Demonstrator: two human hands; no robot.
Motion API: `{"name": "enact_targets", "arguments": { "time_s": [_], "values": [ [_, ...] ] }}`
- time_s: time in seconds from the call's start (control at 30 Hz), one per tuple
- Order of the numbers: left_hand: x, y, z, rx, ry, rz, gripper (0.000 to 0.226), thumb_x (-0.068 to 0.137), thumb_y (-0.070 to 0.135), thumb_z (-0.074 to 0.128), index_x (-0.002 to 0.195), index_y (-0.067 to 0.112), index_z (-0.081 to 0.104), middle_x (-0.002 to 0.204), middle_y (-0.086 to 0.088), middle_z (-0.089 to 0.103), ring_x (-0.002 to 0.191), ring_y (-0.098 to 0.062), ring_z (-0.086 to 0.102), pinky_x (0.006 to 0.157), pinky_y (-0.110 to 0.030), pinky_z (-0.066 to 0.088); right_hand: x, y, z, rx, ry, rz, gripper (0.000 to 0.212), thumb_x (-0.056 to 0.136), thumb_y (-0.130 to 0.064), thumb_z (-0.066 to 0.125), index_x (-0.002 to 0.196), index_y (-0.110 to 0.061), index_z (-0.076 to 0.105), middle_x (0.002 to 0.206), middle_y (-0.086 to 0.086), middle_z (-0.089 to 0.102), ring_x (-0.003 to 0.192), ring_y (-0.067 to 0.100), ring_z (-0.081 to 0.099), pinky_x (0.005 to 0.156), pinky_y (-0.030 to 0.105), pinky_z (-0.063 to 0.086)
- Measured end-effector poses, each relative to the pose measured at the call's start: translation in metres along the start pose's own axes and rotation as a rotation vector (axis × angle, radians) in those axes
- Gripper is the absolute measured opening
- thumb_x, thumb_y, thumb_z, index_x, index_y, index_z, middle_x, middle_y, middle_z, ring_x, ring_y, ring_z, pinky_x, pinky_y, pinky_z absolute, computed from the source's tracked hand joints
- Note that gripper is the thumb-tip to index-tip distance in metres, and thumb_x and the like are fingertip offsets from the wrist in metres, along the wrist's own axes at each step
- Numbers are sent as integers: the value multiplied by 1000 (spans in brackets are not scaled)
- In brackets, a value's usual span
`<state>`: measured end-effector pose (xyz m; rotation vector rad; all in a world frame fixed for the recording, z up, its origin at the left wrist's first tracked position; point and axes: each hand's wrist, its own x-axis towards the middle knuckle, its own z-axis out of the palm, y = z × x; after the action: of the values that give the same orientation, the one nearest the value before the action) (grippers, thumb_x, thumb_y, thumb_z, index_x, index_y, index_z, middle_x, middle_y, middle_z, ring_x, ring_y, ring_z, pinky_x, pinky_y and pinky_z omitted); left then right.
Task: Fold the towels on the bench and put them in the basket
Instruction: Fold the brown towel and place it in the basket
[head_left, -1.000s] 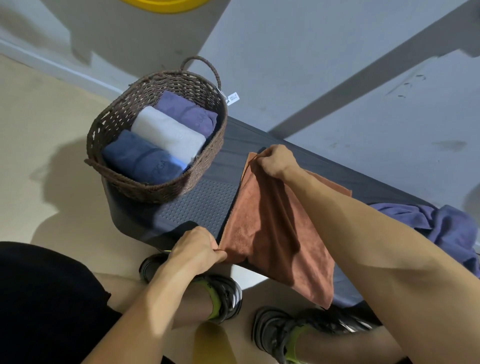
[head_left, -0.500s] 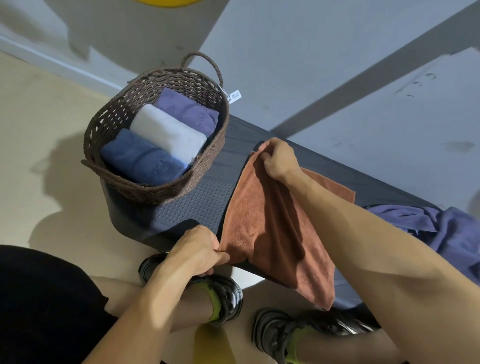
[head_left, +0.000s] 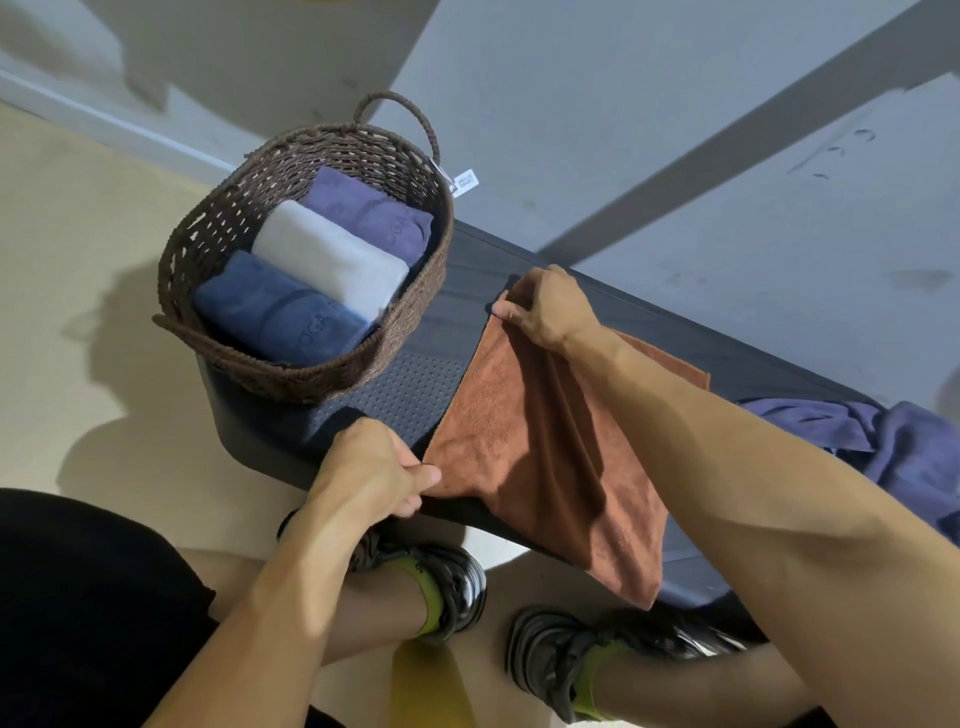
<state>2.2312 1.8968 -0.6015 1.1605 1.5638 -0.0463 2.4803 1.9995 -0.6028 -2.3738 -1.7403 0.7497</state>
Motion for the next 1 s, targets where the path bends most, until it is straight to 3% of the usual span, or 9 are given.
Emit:
{"name": "enact_targets", "arguments": {
  "time_s": [0.1,0.2,0.33,0.47,0.53,0.63,0.73,0.87,1.0],
  "values": [
    [-2,4,-8,12,109,42,22,71,20,88,70,14,67,46,-2,66,39,-10,63,36,-10,39,-1,3,0,-43,-31,10,40,86,-44,73,111,-14,68,118,12,65,117,33,55,98,45,47],
    [-2,3,-7,21,58,-3,30,73,13,86,83,12,58,53,-8,69,40,-16,64,39,-19,47,1,-2,-1,-69,-54,-1,31,88,-40,71,107,-15,68,116,10,67,115,31,55,98,43,47],
    [4,-3,-5,121,-36,-48,28,79,15,82,90,15,57,70,-12,71,46,-18,63,47,-25,54,9,-4,-20,85,-121,-32,13,82,-19,77,78,-16,65,78,-5,68,69,10,60,62,10,44],
    [9,-5,-9,160,34,54,21,77,25,83,80,27,62,66,1,69,43,-8,60,46,-18,47,8,3,-50,511,-245,19,30,78,0,80,106,-2,70,83,-3,72,72,4,65,70,16,54],
    [9,-2,-11,123,98,134,19,75,23,84,79,27,66,71,7,68,52,-9,63,60,-25,54,6,8,-61,568,-205,-14,23,77,-3,81,99,-6,73,77,-6,71,68,1,65,68,14,51],
    [8,3,-14,-67,112,183,23,76,6,80,80,24,66,76,1,71,62,-19,72,78,-43,60,1,19,-72,632,-98,-31,17,82,-8,79,98,-5,72,86,6,68,77,13,63,76,23,54],
    [3,9,-17,-77,66,303,27,78,3,78,90,26,70,69,7,74,61,-10,72,72,-37,59,-4,26,-77,687,-33,-50,17,88,-5,71,105,-2,72,84,13,64,79,18,58,83,30,52],
    [-17,22,-13,-14,-35,530,9,82,26,78,84,34,76,76,13,74,73,-2,69,66,-18,52,-12,32,-79,817,45,-71,17,96,3,57,109,0,68,75,-4,73,71,5,66,78,22,52],
    [-28,30,-8,1,39,636,8,84,37,73,79,31,72,75,7,72,73,-12,69,72,-34,58,-26,41,-81,940,121,-45,21,98,3,53,115,8,64,79,-2,76,75,7,70,72,18,53]
  ]
}}
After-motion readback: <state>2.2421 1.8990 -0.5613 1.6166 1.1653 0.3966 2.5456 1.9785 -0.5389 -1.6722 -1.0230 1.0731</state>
